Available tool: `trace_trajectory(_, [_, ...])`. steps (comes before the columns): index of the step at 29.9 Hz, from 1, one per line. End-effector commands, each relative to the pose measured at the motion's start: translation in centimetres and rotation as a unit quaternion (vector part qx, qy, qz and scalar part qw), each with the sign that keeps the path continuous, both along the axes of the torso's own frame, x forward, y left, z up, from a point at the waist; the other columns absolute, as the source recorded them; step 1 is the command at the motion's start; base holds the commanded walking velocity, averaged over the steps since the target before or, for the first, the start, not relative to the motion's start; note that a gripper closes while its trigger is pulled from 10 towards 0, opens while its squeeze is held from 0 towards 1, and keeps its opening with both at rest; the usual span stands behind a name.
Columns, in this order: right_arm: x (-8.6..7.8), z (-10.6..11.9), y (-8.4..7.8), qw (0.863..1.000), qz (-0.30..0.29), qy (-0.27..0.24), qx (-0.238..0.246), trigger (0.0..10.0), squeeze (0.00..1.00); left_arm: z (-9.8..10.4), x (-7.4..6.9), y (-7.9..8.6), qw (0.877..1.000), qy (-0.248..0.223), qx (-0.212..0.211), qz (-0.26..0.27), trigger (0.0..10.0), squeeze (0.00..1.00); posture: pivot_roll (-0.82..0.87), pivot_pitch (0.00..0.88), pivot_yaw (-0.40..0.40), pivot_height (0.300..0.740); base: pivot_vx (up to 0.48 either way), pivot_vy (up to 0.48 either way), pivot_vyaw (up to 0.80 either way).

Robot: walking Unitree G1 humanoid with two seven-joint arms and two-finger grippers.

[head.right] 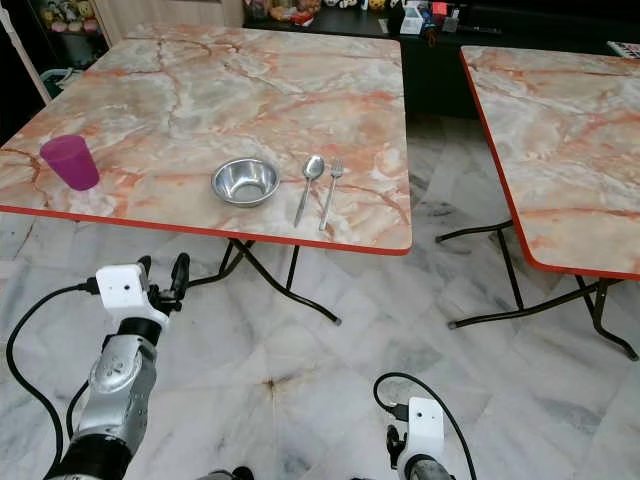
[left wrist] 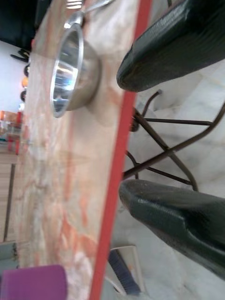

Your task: Setting the table

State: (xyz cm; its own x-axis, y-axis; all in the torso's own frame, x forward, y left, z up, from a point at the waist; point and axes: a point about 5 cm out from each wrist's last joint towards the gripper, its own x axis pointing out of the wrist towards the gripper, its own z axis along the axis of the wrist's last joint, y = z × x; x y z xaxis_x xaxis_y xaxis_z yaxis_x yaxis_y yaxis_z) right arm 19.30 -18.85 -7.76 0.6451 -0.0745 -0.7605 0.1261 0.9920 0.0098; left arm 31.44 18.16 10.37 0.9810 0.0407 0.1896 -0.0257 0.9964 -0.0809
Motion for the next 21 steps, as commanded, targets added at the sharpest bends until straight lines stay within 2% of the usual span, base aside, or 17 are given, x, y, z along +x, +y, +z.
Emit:
trace_trajectory(1, [-0.7, -0.4, 0.0, 1.000, -0.003, 0.014, 0.000, 10.0, 0.00, 1.1, 0.5, -0.1, 1.000, -0.013, -0.008, 0.000, 10.0, 0.00, 0.08, 0.151, -0.034, 0.740, 0.000, 0.000, 0.00])
trace_trajectory(6, [-1.0, -0.5, 0.0, 1.000, -0.009, 0.023, 0.001, 10.0, 0.00, 3.1, 1.7, -0.2, 0.999, -0.041, -0.015, 0.003, 10.0, 0.00, 0.07, 0.154, -0.033, 0.740, 0.048, 0.000, 0.00])
trace_trajectory(13, [-0.8, -0.5, 0.0, 1.000, -0.008, 0.016, 0.001, 10.0, 0.00, 4.3, 2.4, -0.6, 0.998, -0.057, -0.023, -0.004, 10.0, 0.00, 0.07, 0.152, -0.031, 0.740, 0.321, 0.000, 0.00])
trace_trajectory(21, [-0.7, -0.4, 0.1, 1.000, -0.008, 0.019, 0.004, 10.0, 0.00, 4.9, 2.5, -0.8, 0.997, -0.065, -0.029, -0.011, 10.0, 0.00, 0.07, 0.150, -0.035, 0.740, 0.361, 0.000, 0.00])
